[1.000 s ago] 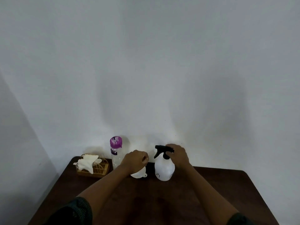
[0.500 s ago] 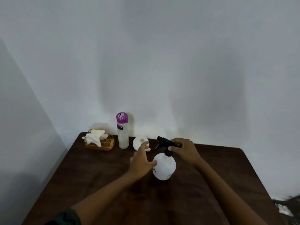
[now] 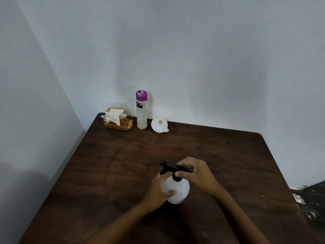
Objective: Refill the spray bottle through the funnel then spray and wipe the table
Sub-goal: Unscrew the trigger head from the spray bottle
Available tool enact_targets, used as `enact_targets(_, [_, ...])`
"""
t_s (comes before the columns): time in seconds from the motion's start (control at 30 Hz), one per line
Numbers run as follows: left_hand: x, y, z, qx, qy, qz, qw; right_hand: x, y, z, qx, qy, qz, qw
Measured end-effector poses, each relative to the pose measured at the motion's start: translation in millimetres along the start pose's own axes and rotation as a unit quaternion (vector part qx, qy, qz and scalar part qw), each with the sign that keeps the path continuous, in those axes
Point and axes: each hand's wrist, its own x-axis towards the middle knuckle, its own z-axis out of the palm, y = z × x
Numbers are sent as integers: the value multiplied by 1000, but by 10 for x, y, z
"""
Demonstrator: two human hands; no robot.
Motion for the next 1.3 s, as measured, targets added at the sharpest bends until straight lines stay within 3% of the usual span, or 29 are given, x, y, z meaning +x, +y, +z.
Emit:
enact_targets(0.53, [-112, 74, 36, 100, -3, 19, 995, -213, 148, 181, 9, 69, 41, 997])
enact_targets(0.67, [-116, 12, 39, 123, 1, 36, 992, -256, 302, 325, 120, 119, 79, 982])
enact_targets(0.8, [-115, 3, 45, 136, 4, 45, 990, -279, 419, 419, 146, 140, 73, 977])
enact_targets(1.07, [-71, -28, 64, 149, -8, 39, 988, -322, 421, 406, 174, 114, 68, 976])
enact_targets(1.3, [-79, -54, 68, 77, 28, 49, 995, -354, 417, 272, 168, 15, 82, 982])
